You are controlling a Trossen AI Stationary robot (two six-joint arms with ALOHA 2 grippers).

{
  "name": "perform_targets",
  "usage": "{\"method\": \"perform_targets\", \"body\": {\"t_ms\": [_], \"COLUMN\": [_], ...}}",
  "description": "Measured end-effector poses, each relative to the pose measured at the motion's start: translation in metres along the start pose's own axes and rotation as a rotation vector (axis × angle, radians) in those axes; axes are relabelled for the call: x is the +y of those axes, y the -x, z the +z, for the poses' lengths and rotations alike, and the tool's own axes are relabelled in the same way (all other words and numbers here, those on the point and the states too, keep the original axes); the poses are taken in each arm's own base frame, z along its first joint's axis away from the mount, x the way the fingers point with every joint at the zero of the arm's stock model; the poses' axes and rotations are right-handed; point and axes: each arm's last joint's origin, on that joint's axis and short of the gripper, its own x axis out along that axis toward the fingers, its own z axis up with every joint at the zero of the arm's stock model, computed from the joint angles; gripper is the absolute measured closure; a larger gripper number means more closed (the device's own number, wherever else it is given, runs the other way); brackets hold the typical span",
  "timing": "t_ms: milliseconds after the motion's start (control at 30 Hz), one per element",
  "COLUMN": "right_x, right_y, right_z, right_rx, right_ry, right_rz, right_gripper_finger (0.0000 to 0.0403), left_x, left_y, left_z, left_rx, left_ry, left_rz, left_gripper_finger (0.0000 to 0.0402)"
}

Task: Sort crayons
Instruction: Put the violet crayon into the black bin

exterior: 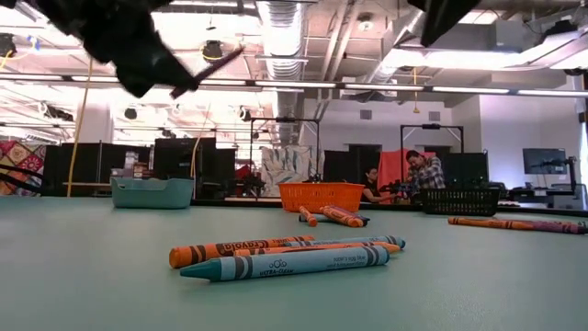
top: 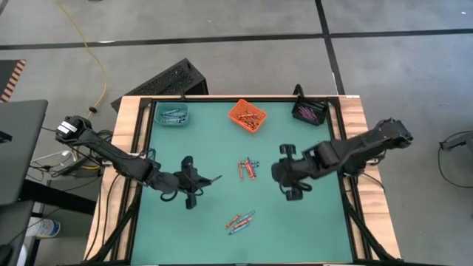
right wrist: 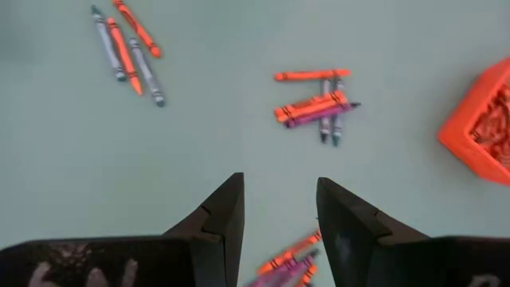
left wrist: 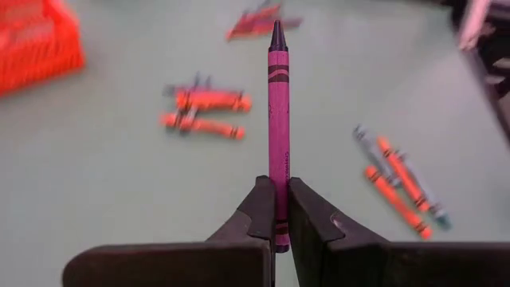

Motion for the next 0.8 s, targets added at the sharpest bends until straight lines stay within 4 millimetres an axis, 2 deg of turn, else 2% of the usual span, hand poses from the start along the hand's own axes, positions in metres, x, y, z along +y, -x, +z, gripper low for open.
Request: {"method": "perform_targets", "body": {"t_ms": [233, 433, 633, 800], "right_x": [0.028, 0.046, 0.049, 0.044], "right_y": [-0.016, -0.035, -0.042, -0.035], "right_z": [-0.008, 0.000, 0.012, 0.024], "right_rx": [-0.153, -0.393, -0.697, -0.909], "right_ry": [0.037, 0.108, 0.157, 0.160], "right_rz": [0.009, 0.040, 0.036, 0.001], "right_gripper_finger": [0.0255, 0.0255, 0.0255, 0.0255], "left_x": [-0.007, -0.012, -0.016, -0.018], "left_y": [0.001, 0.004, 0.008, 0.011], "left_z": [0.017, 0.028, 0.038, 0.044], "left_rx": [-0.162, -0.279, -0.388, -0.453], "left_ry": [-0.114, -0.195, -0.272, -0.314], "left_rz": [-0.058, -0.086, -0.139, -0.165], "left_gripper_finger": [0.0400, 0.0400, 0.0400, 0.0400]}}
